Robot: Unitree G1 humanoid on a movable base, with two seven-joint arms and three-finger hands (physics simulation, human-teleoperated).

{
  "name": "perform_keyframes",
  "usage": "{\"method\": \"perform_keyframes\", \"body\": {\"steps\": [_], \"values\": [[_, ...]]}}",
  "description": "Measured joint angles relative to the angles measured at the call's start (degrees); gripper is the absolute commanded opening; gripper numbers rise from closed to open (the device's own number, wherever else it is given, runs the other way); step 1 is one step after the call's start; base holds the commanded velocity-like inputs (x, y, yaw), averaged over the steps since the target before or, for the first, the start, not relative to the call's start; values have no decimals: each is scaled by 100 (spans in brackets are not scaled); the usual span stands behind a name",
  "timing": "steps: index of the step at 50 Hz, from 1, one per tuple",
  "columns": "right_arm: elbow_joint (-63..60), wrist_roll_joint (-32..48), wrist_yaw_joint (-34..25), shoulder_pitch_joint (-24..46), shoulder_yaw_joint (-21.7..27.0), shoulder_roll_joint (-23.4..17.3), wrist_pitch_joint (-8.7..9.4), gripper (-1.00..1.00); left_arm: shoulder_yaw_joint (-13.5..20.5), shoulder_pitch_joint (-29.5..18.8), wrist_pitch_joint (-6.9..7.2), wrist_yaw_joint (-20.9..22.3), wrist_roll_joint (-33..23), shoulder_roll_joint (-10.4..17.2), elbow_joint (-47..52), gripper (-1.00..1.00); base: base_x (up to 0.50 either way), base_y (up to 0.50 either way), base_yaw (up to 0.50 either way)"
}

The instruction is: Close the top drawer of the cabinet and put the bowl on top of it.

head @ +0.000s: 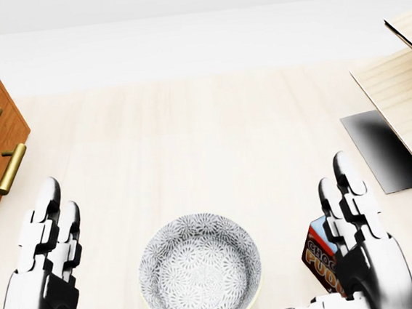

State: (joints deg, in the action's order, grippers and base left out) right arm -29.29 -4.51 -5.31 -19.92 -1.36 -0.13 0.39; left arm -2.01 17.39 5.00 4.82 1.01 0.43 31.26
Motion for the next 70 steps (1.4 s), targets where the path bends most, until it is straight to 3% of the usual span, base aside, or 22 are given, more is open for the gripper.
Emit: {"method": "perform_keyframes", "body": {"steps": [23, 31, 44, 54, 70], "values": [[-8, 67, 62, -110, -58, -9, -295, 100, 19, 24, 0, 36, 7, -6, 51, 100, 0, 25, 0], [-7, 47, 28, -111, -79, -26, -256, 100, 26, 2, 0, 38, -3, -3, 15, 100, 0, 46, 0], [-19, -28, -57, -109, -52, -26, -213, 100, 79, -187, 0, 71, -3, 7, -311, 100, 0, 0, 0], [-167, -103, -190, -234, -22, -26, -306, 100, 342, -736, 0, 163, 120, 63, -624, 100, 0, 0, 0], [-408, -220, -378, -442, 65, -13, -457, 100, 669, -2140, 0, 153, 138, 297, -801, 100, 0, 0, 0]]}}
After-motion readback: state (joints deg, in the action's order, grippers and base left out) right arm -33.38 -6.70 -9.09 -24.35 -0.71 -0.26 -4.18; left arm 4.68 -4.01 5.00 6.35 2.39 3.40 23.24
